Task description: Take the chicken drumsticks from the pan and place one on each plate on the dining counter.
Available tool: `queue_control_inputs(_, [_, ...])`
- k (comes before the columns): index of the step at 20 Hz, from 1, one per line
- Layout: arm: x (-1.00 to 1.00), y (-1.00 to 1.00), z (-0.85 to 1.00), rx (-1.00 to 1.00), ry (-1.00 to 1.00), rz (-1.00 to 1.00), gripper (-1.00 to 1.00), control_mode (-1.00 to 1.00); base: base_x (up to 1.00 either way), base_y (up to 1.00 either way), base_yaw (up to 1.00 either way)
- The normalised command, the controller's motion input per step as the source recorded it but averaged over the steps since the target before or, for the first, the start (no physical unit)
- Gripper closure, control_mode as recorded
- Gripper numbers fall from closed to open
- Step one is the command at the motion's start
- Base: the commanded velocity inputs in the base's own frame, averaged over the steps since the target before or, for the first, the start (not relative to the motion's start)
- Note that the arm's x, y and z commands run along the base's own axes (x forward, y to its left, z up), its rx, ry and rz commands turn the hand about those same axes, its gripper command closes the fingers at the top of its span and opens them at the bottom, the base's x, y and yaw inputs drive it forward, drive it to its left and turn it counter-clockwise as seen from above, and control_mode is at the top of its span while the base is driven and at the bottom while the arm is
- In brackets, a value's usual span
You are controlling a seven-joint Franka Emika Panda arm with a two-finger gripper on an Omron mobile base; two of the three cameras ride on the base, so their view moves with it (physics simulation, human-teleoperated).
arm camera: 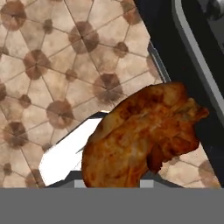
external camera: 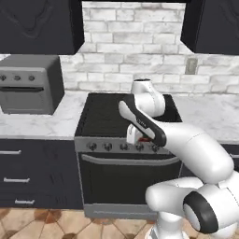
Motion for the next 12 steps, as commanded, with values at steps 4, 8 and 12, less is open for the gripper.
queue_control_inputs(4, [0.00,0.00,0.00,0.00,0.00,0.00,1.00,1.00,-0.22,0.31,1.00])
queue_control_inputs(8, [0.00,0.00,0.00,0.00,0.00,0.00,1.00,1.00,-0.17,0.25,1.00])
queue_control_inputs(12, [0.00,0.00,0.00,0.00,0.00,0.00,1.00,1.00,-0.08,0.30,1.00])
